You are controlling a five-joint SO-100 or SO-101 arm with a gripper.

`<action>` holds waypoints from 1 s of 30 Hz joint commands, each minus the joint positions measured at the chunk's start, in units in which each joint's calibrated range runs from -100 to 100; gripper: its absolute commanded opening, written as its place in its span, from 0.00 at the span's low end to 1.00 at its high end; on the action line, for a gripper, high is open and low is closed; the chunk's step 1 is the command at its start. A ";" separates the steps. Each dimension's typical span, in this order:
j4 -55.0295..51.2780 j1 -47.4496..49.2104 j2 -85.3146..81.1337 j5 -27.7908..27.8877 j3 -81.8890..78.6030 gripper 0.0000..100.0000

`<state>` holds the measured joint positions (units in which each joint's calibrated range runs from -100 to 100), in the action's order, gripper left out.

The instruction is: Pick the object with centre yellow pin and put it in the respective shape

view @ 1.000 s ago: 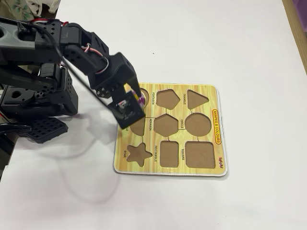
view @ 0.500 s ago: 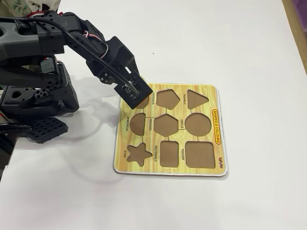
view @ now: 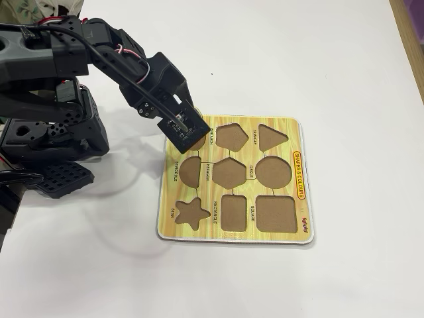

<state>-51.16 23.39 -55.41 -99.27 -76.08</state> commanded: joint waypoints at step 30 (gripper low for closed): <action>-0.10 -4.64 -0.49 -0.73 1.44 0.01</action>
<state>-51.16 19.27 -55.33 -99.27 -76.08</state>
